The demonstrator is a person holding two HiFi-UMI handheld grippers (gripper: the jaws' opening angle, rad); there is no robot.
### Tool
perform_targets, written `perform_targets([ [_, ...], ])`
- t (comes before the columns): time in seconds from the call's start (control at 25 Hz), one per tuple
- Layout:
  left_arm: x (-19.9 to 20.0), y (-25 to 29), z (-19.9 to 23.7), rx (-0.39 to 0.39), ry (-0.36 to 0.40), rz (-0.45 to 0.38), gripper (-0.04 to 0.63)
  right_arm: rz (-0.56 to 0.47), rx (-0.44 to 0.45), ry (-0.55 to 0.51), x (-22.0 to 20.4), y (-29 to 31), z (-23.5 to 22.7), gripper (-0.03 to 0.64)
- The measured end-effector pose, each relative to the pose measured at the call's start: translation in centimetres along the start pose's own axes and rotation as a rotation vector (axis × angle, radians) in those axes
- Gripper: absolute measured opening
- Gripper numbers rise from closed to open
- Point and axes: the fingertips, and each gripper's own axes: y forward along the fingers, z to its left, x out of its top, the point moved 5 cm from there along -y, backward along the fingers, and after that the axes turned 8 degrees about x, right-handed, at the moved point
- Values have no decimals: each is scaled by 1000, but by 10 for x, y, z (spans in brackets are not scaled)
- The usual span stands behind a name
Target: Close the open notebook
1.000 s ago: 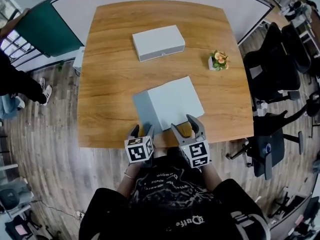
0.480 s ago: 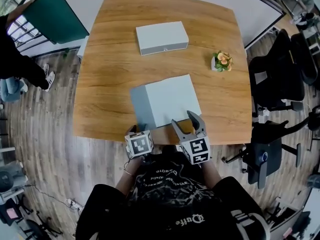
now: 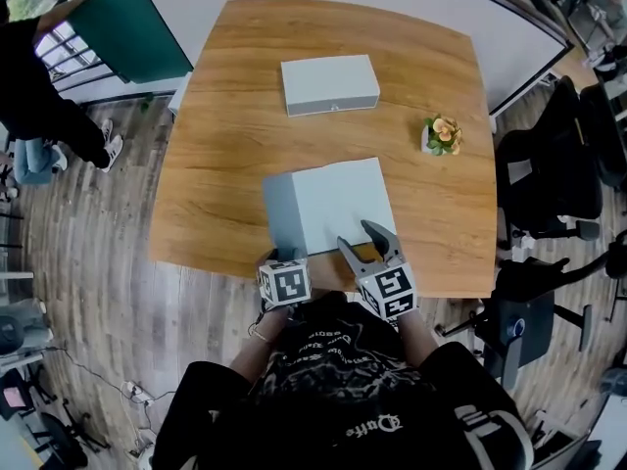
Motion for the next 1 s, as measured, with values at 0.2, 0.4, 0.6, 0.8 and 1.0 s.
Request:
perform_targets([
  [0.2, 0, -2, 5, 32, -27, -26, 112, 8, 26, 1, -8, -1, 7, 221],
  [0.4, 2, -13, 16, -17, -168, -59, 43, 6, 10, 5, -9, -7, 6, 209],
  [0.6, 10, -23, 21, 17, -162, -146, 43, 0, -24, 18, -13, -14, 4, 196],
  [0.8, 27, -30, 30, 37, -143, -212, 41, -3, -37, 34, -18, -18, 9, 189],
  [1.0, 38, -37, 38, 49, -118, -250, 41, -26, -35, 63, -17, -22, 16, 189],
])
